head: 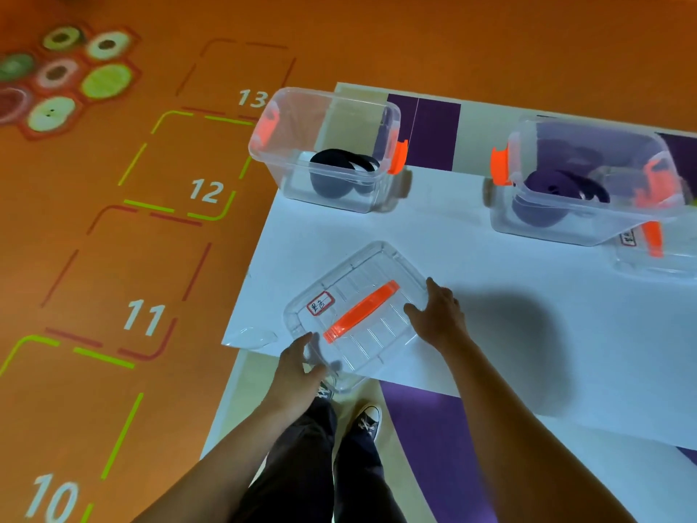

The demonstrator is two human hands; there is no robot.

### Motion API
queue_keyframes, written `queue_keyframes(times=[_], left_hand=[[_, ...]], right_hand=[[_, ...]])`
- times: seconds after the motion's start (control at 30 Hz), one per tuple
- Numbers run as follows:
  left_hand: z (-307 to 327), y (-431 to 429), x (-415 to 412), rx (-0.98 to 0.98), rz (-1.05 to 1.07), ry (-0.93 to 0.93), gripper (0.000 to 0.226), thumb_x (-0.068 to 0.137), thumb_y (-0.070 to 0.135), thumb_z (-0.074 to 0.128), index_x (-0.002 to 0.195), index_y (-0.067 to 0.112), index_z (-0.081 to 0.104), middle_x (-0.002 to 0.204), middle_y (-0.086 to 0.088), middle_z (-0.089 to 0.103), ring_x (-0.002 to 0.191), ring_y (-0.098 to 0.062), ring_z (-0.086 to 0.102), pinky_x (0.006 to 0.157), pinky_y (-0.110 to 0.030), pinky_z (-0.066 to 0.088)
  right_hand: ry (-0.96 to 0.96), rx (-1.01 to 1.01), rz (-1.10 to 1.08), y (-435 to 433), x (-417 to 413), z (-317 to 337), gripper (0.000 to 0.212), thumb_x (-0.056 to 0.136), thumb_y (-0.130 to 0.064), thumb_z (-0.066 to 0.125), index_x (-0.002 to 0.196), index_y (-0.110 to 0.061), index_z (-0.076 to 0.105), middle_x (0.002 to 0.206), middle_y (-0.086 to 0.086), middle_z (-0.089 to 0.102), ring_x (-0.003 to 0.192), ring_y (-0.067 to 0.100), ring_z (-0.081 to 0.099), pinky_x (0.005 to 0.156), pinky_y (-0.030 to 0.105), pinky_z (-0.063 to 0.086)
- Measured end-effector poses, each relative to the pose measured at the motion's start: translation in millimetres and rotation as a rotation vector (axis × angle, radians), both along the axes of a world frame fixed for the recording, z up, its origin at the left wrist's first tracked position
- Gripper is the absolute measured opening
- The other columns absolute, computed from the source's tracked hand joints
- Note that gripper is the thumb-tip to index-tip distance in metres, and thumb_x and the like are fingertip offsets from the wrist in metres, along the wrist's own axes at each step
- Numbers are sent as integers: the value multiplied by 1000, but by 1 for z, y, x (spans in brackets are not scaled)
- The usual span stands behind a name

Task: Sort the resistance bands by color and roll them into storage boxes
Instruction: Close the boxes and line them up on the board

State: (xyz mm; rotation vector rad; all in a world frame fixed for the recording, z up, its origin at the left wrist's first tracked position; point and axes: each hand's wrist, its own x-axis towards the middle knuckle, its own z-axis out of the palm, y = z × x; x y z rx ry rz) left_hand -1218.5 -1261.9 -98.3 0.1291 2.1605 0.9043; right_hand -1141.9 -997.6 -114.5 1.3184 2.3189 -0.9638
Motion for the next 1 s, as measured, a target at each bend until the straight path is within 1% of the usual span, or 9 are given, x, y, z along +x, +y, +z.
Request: queue_keyframes(times=[0.07,0.17,0.27,0.33,0.4,0.53,0.77,0.9,1.0], left_hand=[[7,4,-5,76,109,-25,44,92,13,67,129,33,53,128,0,53,120,-21,55,87,-26,43],[14,-3,-14,118,192,128,40,86,4,71,111,33,59,123,4,57,123,-24,55,99,-34,44],[26,-19,-25,137,215,327,50,83,-6,68,115,31,56,128,7,49,127,-28,53,105,-42,46],[38,-23,-37,179,189,439,55,83,-11,63,118,31,54,133,8,43,132,-27,50,96,-42,51],[51,-21,-50,237,169,540,55,85,-14,56,120,29,54,138,7,43,135,-26,48,87,-34,51],[76,-9,-87,313,187,646,57,85,-17,49,123,26,56,149,1,46,134,-21,49,86,-20,44],[108,24,-169,428,118,669,57,85,-14,48,124,26,58,142,-2,53,132,-30,52,97,-47,51],[124,56,-228,487,64,691,53,86,-11,50,120,28,58,131,2,57,117,-26,58,84,-43,54],[125,78,-271,467,21,707,48,88,-4,52,124,27,55,130,6,56,115,-28,58,89,-52,53]], right_hand=[[-24,-7,-60,-8,-1,1,74,95,-45,58,156,-14,32,150,20,39,137,42,39,113,46,33],[-36,-52,-134,-27,9,3,67,95,-46,59,152,-15,41,142,22,43,131,42,43,110,43,36],[34,-81,-144,-46,17,5,62,96,-39,63,150,-16,43,138,20,47,128,39,49,108,41,41],[74,-76,-136,-57,15,9,60,96,-36,65,148,-15,45,136,20,50,125,38,52,106,40,43],[168,-61,-192,-65,8,20,54,94,-31,68,142,-12,50,128,18,56,116,34,57,96,34,45],[411,18,-363,-66,-10,45,36,89,-17,75,120,-9,60,109,12,64,91,24,60,77,28,42],[597,108,-463,-31,-69,105,28,88,-15,75,113,-11,60,99,9,68,87,27,64,76,32,48],[581,92,-498,-7,-115,129,25,90,-22,72,112,-16,61,98,6,68,95,27,64,81,32,46],[549,88,-490,11,-148,135,27,93,-23,68,117,-12,63,104,7,69,102,29,63,86,32,46]])
